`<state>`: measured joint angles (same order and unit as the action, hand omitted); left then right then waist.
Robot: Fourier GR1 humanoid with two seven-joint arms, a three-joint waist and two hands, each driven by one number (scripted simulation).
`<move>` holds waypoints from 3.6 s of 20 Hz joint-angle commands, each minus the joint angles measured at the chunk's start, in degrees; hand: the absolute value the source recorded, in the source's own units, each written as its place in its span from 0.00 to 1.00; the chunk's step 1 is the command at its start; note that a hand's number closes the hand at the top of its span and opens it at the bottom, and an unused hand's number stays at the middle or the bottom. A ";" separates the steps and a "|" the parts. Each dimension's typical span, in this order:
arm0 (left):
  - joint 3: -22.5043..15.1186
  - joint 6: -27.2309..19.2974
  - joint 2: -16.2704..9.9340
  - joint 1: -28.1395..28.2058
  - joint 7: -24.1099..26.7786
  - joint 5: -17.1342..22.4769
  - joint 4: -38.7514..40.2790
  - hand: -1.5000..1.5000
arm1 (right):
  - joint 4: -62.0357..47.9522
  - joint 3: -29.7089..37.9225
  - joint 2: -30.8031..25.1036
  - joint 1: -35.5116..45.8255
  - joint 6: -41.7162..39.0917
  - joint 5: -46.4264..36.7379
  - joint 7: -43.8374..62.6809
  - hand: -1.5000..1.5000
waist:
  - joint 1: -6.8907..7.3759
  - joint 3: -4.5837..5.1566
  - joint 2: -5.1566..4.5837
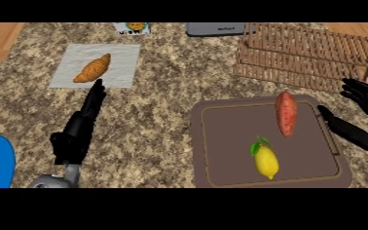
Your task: Pick the lemon from the tray and place it in the tiered shelf
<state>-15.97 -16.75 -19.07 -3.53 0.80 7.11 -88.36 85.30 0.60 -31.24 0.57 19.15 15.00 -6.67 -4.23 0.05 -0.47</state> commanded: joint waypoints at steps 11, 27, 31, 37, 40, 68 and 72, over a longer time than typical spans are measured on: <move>1.60 6.14 -0.42 -5.01 -1.55 0.12 3.43 0.50 | 12.74 1.07 -0.11 -21.48 -4.81 -2.80 -10.31 0.00 | 3.31 0.05 0.62; 2.89 5.41 2.97 -10.10 -1.67 -1.72 8.61 0.50 | 42.23 -7.26 -25.31 -20.61 -12.69 -21.70 39.13 0.00 | 3.79 0.21 0.46; -0.28 5.06 4.33 -6.54 -1.13 -3.86 5.56 0.50 | 49.47 -12.87 -25.94 -17.95 -14.87 -27.86 52.94 0.00 | 4.56 0.09 0.58; 3.07 8.25 3.82 -6.49 0.92 -3.20 7.30 0.50 | 52.70 -20.49 -17.73 -5.44 -20.32 -32.57 69.18 0.00 | 4.83 0.03 0.40; 3.88 7.15 5.05 -9.49 -5.93 -4.33 4.49 0.50 | 50.10 -20.36 -13.52 -4.31 -22.58 -34.56 67.38 0.00 | 4.40 -0.03 0.49; 8.74 12.37 9.24 -6.63 -0.25 -9.36 7.95 0.50 | 36.70 -25.45 6.14 -5.58 -27.94 -55.81 62.59 0.00 | 4.10 -0.05 0.47; 10.55 13.98 8.25 -8.87 -6.12 -8.55 4.52 0.50 | 37.09 -29.25 9.67 -5.28 -29.69 -60.34 65.17 0.00 | 4.18 -0.05 0.51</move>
<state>-6.85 -4.17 -10.17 -10.49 -1.36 -1.98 -81.86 124.28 -27.36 -23.90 -5.17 -8.81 -42.39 56.82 -0.10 0.01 0.03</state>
